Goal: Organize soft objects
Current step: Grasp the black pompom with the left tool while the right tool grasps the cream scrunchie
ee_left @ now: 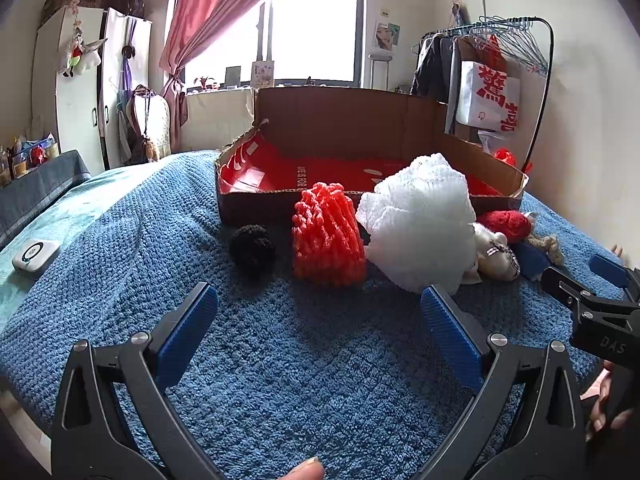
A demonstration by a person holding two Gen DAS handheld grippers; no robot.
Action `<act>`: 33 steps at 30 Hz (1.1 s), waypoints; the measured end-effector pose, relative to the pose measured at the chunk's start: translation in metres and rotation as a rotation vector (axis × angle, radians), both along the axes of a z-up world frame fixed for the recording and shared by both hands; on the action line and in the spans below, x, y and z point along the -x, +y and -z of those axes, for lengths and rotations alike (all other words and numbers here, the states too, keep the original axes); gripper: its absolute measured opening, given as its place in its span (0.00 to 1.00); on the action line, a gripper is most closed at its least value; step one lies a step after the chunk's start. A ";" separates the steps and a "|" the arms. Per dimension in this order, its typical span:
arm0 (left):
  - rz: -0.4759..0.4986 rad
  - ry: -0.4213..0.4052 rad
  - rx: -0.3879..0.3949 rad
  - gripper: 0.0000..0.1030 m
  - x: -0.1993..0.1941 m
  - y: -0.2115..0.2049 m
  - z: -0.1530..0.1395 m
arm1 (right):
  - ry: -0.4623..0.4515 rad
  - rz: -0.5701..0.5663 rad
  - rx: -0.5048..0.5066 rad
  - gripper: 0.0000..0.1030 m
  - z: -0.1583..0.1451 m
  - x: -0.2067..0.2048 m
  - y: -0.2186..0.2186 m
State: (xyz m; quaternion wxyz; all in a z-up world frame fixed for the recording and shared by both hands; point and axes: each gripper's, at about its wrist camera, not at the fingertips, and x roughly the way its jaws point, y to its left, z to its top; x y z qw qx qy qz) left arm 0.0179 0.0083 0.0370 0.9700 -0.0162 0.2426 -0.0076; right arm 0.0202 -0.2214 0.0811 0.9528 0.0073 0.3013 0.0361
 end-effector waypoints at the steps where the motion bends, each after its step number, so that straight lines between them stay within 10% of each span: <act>1: -0.001 -0.003 0.000 1.00 -0.002 0.000 -0.003 | -0.001 0.000 -0.001 1.00 -0.001 -0.002 0.000; 27: -0.035 0.144 0.003 1.00 -0.068 0.068 -0.019 | 0.163 0.070 -0.113 0.99 0.005 -0.064 -0.068; 33: 0.047 0.216 0.000 0.75 -0.084 0.067 -0.012 | 0.237 0.030 -0.117 0.82 0.015 -0.084 -0.071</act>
